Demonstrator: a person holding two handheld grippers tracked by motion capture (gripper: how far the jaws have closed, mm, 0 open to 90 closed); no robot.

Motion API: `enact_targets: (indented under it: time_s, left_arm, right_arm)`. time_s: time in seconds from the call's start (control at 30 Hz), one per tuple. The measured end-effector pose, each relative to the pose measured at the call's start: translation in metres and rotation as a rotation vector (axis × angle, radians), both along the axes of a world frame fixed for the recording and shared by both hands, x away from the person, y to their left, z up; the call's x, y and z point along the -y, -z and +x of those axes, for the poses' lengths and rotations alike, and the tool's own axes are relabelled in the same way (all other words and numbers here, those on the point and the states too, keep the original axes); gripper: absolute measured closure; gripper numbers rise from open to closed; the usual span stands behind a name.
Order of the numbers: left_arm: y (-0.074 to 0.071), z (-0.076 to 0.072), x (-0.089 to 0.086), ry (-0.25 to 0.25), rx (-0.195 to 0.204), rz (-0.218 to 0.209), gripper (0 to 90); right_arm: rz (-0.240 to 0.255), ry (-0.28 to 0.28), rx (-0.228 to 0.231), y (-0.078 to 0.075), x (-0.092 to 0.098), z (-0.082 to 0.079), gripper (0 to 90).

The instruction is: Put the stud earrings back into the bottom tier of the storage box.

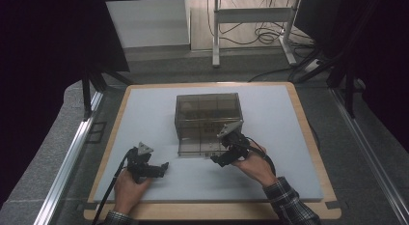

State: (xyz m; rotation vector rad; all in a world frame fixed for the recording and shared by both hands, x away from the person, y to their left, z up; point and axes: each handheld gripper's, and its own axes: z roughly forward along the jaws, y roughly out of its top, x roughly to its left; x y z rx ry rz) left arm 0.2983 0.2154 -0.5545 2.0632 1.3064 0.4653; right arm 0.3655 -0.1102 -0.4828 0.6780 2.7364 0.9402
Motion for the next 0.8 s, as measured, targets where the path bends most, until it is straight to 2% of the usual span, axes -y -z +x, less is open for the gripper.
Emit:
enact_targets:
  time_s: [0.43, 0.8]
  left_arm:
    - [0.000, 0.000, 0.001, -0.010, 0.001, -0.009, 0.0]
    - [0.000, 0.000, 0.001, -0.007, 0.000, -0.005, 0.0]
  right_arm:
    - [-0.009, 0.018, 0.032, 0.000, 0.024, -0.019, 7.3]
    - [0.017, 0.056, 0.038, 0.006, 0.050, -0.030, 7.0]
